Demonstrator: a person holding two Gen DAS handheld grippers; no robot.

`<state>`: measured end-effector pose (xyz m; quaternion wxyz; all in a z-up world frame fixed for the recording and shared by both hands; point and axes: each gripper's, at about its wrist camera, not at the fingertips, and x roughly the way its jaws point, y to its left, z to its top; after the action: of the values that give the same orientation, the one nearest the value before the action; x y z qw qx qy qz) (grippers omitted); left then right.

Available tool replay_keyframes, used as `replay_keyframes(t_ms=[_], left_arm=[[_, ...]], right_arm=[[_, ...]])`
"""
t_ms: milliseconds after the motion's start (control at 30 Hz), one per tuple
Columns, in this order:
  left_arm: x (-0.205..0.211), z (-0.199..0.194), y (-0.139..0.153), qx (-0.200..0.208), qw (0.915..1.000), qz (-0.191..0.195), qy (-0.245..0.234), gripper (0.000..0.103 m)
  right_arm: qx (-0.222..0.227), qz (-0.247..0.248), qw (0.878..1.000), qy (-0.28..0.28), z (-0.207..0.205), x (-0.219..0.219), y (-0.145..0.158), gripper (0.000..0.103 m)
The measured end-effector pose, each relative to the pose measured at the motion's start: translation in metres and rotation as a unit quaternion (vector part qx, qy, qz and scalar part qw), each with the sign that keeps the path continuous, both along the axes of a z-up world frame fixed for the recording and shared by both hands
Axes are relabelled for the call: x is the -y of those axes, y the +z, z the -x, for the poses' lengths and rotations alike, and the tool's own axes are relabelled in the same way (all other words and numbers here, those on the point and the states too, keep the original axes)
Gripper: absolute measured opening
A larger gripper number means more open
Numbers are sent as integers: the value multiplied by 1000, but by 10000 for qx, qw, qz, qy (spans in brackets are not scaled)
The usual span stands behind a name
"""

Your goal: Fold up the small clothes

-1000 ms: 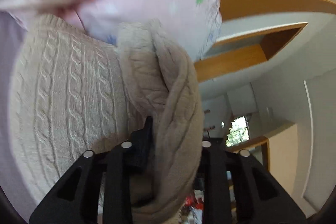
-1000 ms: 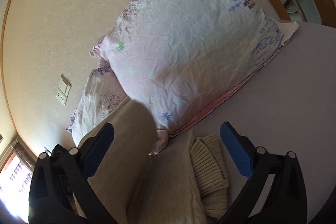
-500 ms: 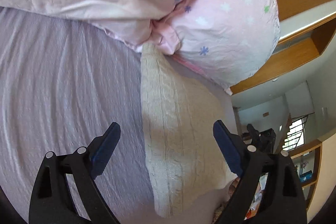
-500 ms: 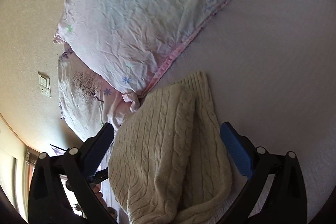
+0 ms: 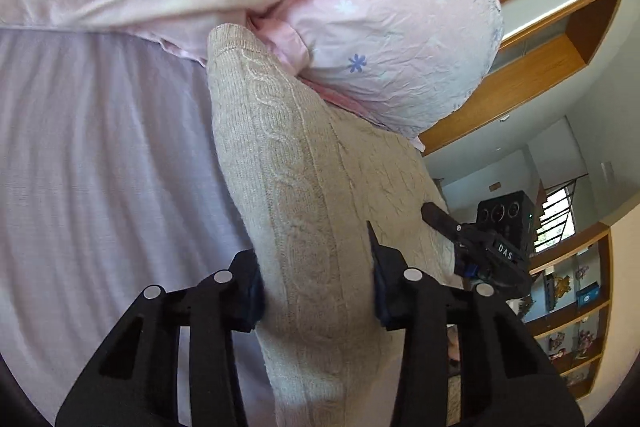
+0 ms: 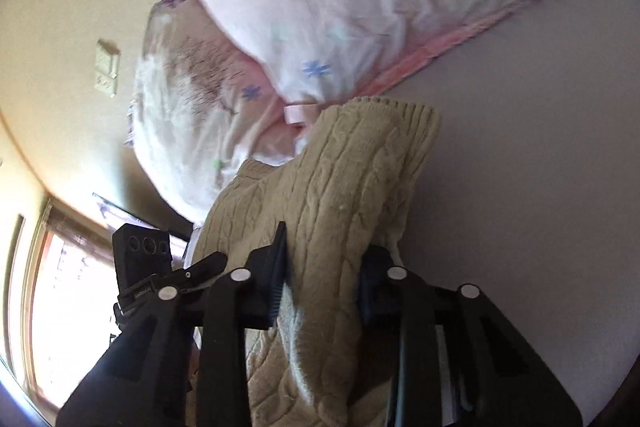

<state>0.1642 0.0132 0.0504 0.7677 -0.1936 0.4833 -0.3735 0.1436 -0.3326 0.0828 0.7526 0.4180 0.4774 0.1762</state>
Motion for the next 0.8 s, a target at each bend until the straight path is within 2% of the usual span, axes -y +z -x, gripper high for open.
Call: replay_keyframes(t_ms=[67, 133, 200, 233, 267, 300, 333, 400, 500, 533, 567, 600, 633, 667, 733, 800], left_arm=[[-38, 9, 14, 263, 9995, -101, 102, 42], [-70, 6, 15, 351, 9981, -353, 352, 46], [-91, -1, 8, 343, 9943, -736, 688, 51], [-99, -4, 2, 164, 9932, -808, 821, 53], [-110, -3, -3, -9, 9935, -671, 924, 54], [-121, 3, -4, 6, 9932, -515, 1047, 61], [-129, 11, 1, 207, 9911, -565, 1190, 72], [-141, 29, 14, 733, 9835, -852, 1417, 83], [-148, 54, 26, 1022, 9792, -944, 1474, 85], [-148, 61, 27, 1046, 9795, -935, 1448, 86], [-142, 65, 30, 1068, 9792, -952, 1437, 86], [-133, 71, 32, 1092, 9787, -996, 1423, 86], [-131, 78, 32, 1123, 9780, -1063, 1399, 86], [-128, 85, 31, 1165, 9767, -1156, 1383, 86], [-122, 101, 30, 1310, 9735, -1333, 1317, 87], [-114, 112, 25, 1404, 9722, -1445, 1192, 88]], right_arm=[[282, -68, 9985, 470, -14, -35, 12, 16], [372, 537, 9950, 752, -35, -73, 17, 19], [57, 932, 9928, 748, -49, -92, 8, 32], [-123, 988, 9929, 653, -48, -93, 7, 42], [-100, 834, 9951, 519, -43, -88, 9, 55], [48, 657, 9973, 323, -33, -78, 14, 64], [182, 627, 9978, 129, -23, -69, 20, 81], [264, 596, 9979, 45, -7, -59, 27, 84], [78, 454, 9984, 336, 3, -68, 20, 84], [-5, 515, 9977, 449, 4, -75, 16, 77], [-2, 580, 9968, 551, 6, -82, 13, 31], [24, 757, 9952, 619, 6, -91, 10, 9], [-6, 1114, 9928, 444, 7, -93, 10, 9], [-38, 1225, 9921, 250, 8, -89, 9, 9], [-275, 1197, 9922, -232, 12, -73, 2, 9], [-357, 1245, 9909, -381, 17, -68, 2, 9]])
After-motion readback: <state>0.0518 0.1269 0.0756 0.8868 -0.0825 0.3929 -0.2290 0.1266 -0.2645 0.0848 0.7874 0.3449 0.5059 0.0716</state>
